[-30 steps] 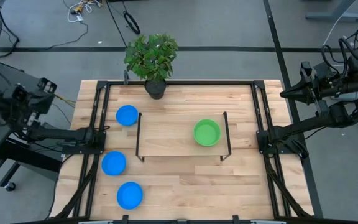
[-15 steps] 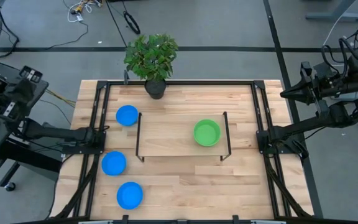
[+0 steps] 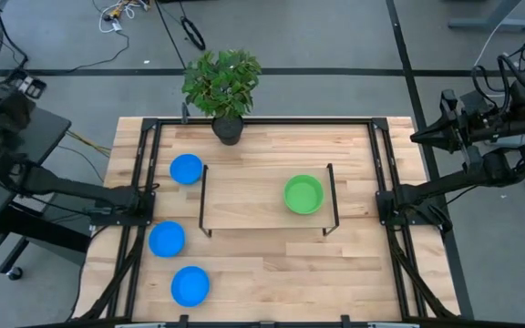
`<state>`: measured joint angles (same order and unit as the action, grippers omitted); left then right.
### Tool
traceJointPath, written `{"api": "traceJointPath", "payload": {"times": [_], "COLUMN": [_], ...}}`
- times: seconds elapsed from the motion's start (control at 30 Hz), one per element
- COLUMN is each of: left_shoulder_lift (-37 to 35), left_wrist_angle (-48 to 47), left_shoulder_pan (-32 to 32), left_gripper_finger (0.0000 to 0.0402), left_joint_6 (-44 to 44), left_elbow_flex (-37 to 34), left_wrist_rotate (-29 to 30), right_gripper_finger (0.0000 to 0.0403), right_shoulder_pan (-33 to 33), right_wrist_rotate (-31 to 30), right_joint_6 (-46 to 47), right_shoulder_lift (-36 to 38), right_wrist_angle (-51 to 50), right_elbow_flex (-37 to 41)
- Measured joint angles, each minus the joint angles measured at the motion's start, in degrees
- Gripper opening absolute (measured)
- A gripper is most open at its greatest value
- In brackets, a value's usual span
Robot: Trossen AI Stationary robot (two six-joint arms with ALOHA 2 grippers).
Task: Pick & Place Mini bowls
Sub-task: Put the bottom blue bowl on the shelf
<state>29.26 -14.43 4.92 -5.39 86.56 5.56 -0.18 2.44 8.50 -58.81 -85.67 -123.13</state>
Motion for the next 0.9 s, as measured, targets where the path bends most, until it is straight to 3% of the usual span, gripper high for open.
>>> {"api": "traceJointPath", "payload": {"times": [0.43,0.63,0.9], "left_shoulder_lift": [16.4,20.8,22.2], "left_wrist_angle": [-21.2,-27.2,-29.0], "left_shoulder_pan": [2.7,2.8,2.8], "left_gripper_finger": [0.0001,0.0,0.0], "left_joint_6": [1.6,1.8,3.5], "left_elbow_flex": [23.8,28.6,29.2], "left_wrist_rotate": [0.3,-0.9,-5.5], "right_gripper_finger": [0.0021,0.0021,0.0021], "right_shoulder_pan": [0.0,0.0,0.0], "right_wrist_rotate": [0.0,0.0,0.0], "right_joint_6": [0.0,0.0,0.0], "right_shoulder_lift": [0.0,0.0,0.0], "right_wrist_angle": [0.1,0.3,0.4], "right_elbow_flex": [0.0,0.0,0.0]}}
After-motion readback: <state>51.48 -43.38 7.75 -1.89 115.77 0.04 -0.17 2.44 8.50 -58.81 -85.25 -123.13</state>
